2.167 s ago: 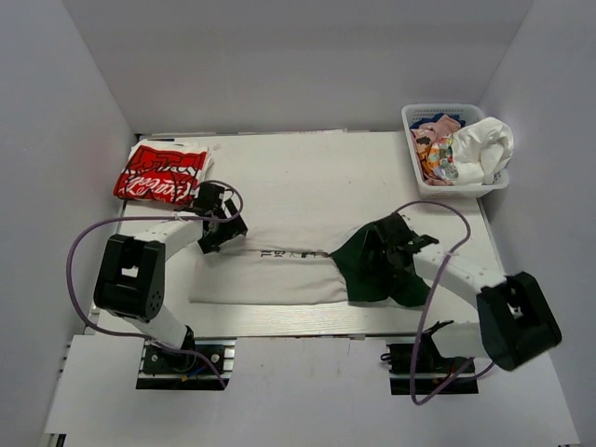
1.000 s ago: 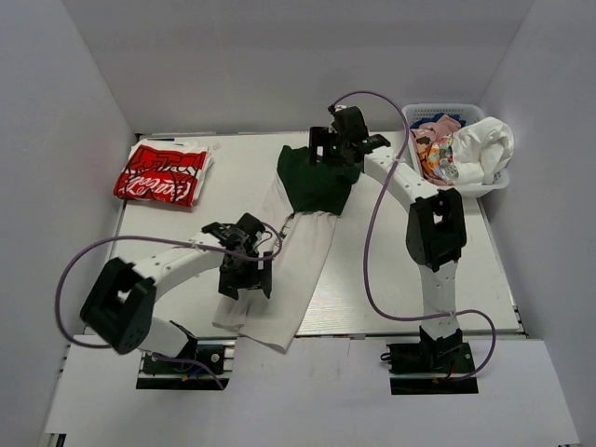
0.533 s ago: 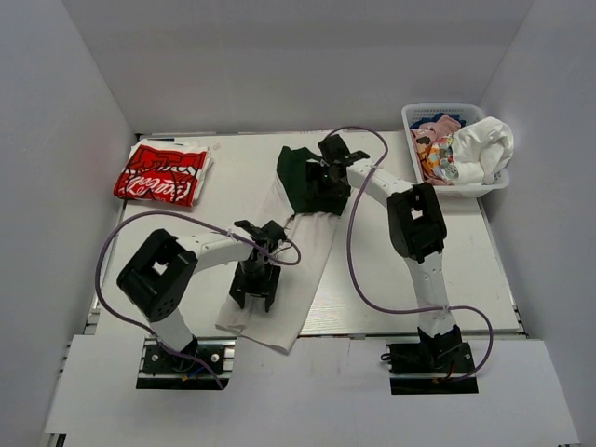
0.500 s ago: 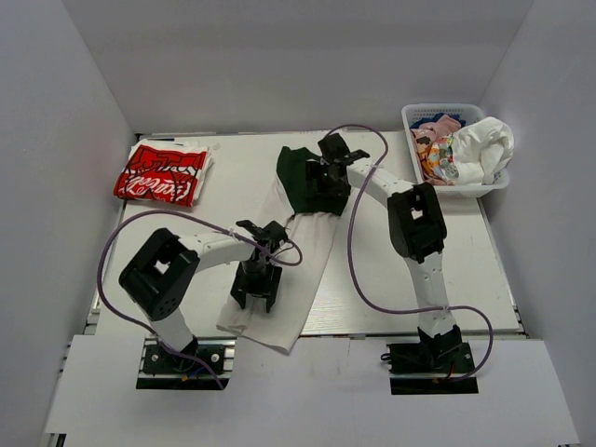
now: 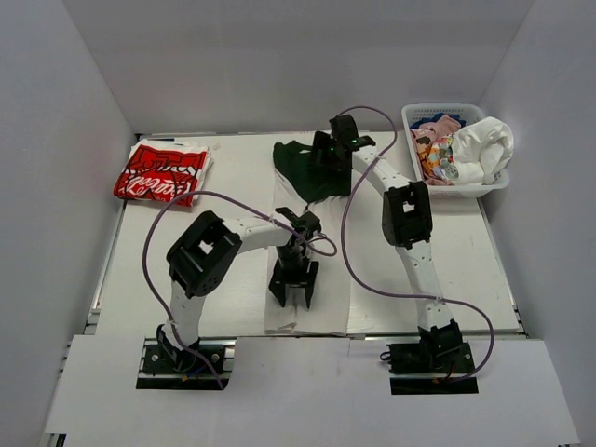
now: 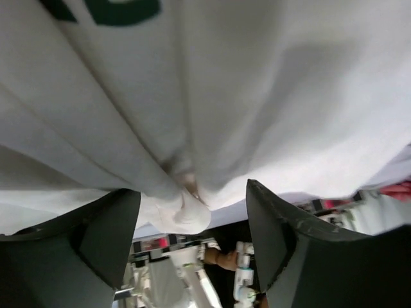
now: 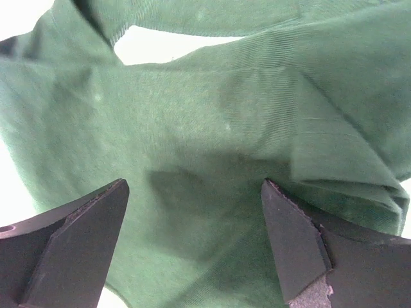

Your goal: Fold and stack the t-shirts

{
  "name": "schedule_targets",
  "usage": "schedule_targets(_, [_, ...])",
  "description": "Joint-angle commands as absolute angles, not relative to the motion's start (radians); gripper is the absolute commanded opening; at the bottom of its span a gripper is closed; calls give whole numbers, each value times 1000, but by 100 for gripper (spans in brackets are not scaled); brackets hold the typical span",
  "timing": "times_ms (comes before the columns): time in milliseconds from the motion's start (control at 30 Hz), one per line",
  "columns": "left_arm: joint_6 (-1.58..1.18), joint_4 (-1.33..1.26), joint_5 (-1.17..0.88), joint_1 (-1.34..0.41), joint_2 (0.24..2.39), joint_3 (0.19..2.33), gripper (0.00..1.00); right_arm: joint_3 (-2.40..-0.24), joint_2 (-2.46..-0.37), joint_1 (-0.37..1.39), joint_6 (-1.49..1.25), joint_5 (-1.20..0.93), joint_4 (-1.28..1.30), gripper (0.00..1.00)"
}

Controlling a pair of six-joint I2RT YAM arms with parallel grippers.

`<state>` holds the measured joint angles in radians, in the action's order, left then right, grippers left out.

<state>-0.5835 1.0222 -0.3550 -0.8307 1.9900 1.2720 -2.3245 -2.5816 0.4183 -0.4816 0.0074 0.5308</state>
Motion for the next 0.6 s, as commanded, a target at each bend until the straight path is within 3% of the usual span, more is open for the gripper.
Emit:
schedule_targets(0, [-604,649,-304,-845,2112,1351,78,-2307,-2688,333,-561,-37,453,90])
schedule_targets(100, [-626,681,-293,-845,2151,1451,82,-2342,-2720,295,-594,-141,304,90])
schedule_targets(233, [-626,718,-151,-845,2048,1471,90,-2384,-2668,287,-511,-164,295,90])
schedule_targets(467, [-626,761,14,-891,1782,1360,93,-2114,-2186,342,-309,-125,267,90])
schedule_targets(533, [-635,775,55,-891,1726,1291,98,-1969,-2105,348,-290,-77,287,90])
schedule_targets(567, [-650,784,66,-900,1700,1263,100,-1918,-1965,357,-287,-68,285,90])
